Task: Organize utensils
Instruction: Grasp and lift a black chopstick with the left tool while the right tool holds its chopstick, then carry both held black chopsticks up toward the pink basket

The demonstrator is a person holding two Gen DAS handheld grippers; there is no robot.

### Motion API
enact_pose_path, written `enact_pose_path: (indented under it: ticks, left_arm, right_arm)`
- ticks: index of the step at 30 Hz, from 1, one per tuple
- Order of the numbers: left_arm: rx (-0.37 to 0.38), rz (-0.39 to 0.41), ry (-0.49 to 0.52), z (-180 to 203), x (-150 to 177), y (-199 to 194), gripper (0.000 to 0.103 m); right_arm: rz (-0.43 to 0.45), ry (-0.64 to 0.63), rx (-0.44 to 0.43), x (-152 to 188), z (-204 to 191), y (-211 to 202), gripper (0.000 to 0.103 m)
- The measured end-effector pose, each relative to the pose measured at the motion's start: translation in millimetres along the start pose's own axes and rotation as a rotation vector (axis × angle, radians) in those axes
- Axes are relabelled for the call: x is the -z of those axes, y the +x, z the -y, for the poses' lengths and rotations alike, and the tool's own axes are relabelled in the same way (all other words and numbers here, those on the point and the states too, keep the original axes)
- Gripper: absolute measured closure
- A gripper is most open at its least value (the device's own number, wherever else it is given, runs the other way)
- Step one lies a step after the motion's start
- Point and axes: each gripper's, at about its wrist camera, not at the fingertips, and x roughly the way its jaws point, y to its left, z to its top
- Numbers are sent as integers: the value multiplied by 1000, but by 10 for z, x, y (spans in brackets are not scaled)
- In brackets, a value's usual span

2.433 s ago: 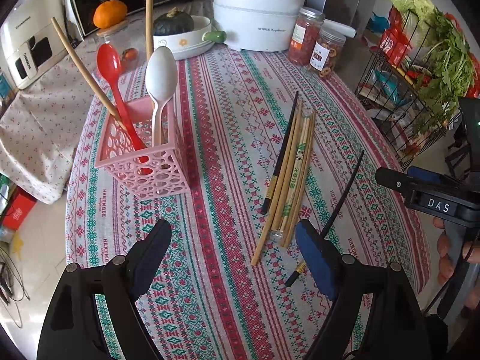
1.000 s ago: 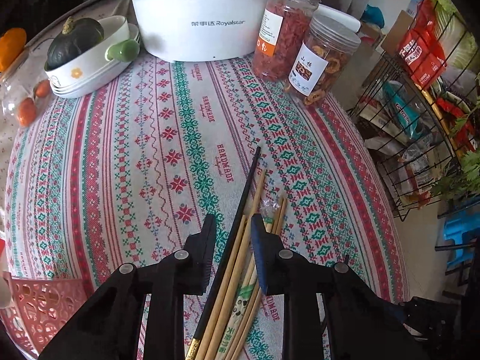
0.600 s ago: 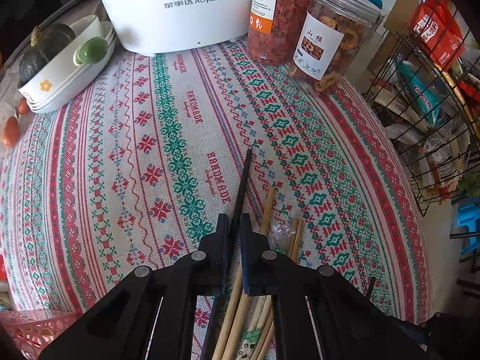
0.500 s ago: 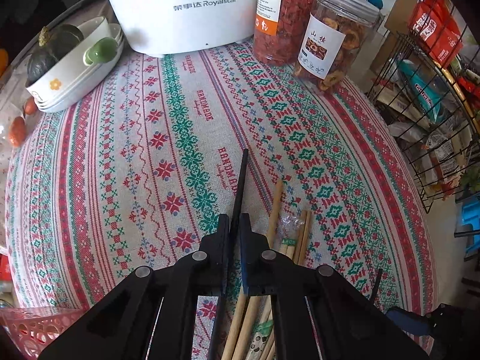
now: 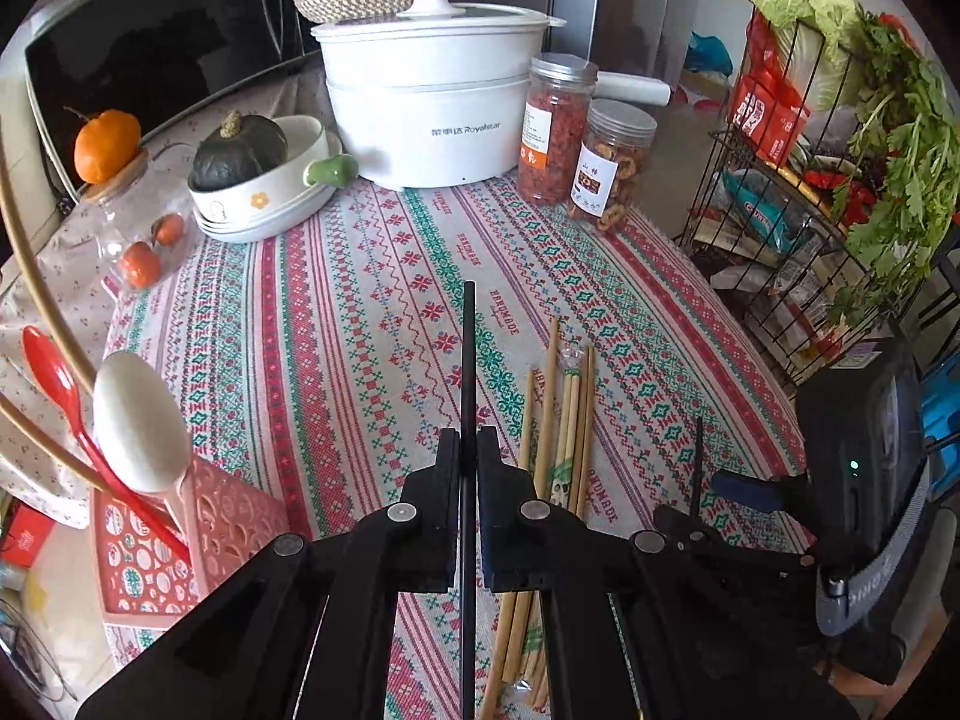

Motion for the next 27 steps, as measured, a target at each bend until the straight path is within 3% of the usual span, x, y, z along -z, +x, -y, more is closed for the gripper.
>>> enact_pose_path:
  ticks: [1, 3, 9, 17, 27]
  left_arm:
    - [3, 10, -2, -16, 57, -113, 98]
    - [9, 25, -5, -57, 164, -316, 98]
    - [11, 83, -43, -227, 460, -853, 98]
    - [17, 179, -103, -515, 731, -1363, 98]
    - [23, 344, -125, -668, 770, -2010, 98]
  right_arm:
    - [1, -9, 11, -1, -12, -3, 64]
    - [-2, -23, -11, 3, -26, -11, 86]
    - [8, 14, -127, 96, 9, -67, 98]
    - [178, -30, -193, 321, -136, -671, 98]
    - [435, -132, -238, 634, -368, -1451, 98]
